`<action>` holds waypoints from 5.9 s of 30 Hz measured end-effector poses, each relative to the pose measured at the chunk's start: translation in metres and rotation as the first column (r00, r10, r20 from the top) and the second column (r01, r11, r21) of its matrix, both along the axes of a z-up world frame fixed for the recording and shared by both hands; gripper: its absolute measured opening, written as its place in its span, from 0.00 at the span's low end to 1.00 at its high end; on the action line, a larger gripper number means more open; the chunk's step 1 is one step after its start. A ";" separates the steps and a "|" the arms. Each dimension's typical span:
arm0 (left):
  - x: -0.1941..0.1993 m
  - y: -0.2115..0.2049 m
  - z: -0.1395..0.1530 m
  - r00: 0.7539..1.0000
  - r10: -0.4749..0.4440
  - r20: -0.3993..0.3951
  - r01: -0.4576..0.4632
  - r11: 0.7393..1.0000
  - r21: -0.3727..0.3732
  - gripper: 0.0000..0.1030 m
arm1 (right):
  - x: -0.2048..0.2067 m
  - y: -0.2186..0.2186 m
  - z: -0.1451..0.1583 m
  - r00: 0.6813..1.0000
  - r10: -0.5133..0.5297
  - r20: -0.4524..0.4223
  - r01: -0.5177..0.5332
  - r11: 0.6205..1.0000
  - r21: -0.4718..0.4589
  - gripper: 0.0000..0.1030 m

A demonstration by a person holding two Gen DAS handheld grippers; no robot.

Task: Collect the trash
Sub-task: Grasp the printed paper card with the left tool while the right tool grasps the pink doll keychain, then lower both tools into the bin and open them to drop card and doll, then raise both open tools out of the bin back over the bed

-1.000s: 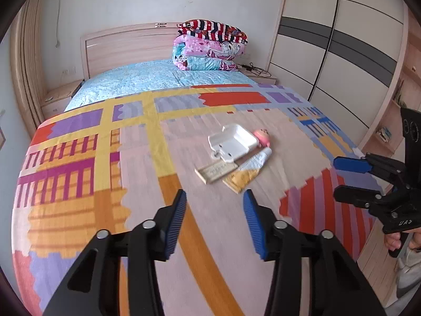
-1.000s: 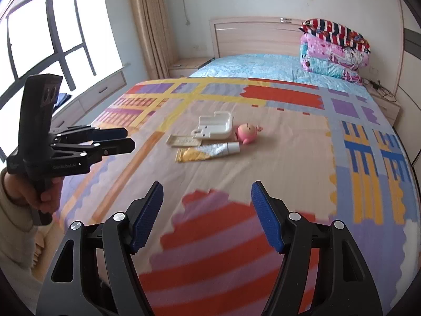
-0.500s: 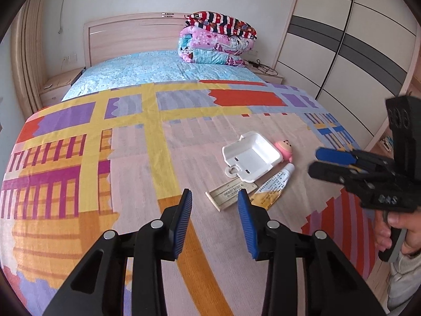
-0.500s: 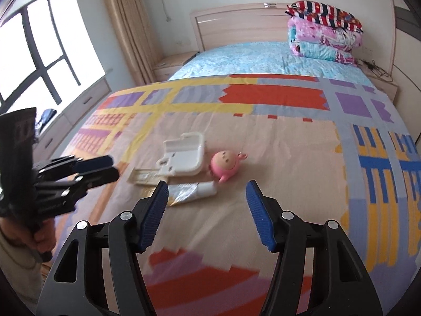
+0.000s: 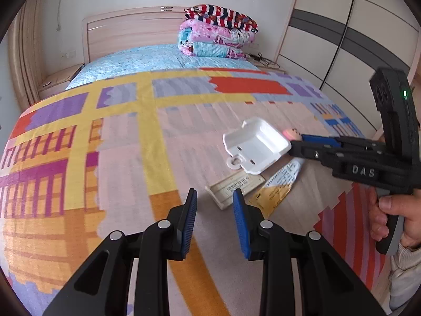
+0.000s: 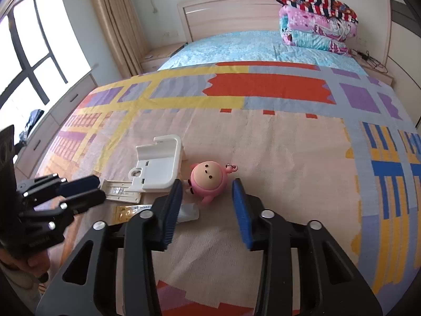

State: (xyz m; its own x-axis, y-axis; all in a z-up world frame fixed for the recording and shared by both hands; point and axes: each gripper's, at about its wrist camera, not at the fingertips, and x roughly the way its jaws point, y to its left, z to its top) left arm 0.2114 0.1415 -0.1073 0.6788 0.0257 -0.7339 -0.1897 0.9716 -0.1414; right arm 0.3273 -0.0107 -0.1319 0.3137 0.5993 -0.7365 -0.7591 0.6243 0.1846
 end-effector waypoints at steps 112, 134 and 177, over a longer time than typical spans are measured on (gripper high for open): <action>-0.195 -0.157 -0.090 0.958 -0.171 -0.229 0.146 0.982 -0.121 0.05 | -0.236 -0.141 -0.103 0.958 0.197 -0.208 -0.224 0.968 -0.117 0.41; -0.206 -0.156 -0.006 0.974 -0.223 -0.037 0.223 0.975 -0.004 0.59 | -0.229 -0.153 -0.025 0.974 0.222 -0.055 -0.224 0.974 -0.026 0.41; -0.073 -0.067 0.062 0.964 -0.253 0.086 0.235 0.956 0.173 0.69 | -0.108 -0.054 0.041 0.985 0.146 0.094 -0.150 0.988 0.036 0.47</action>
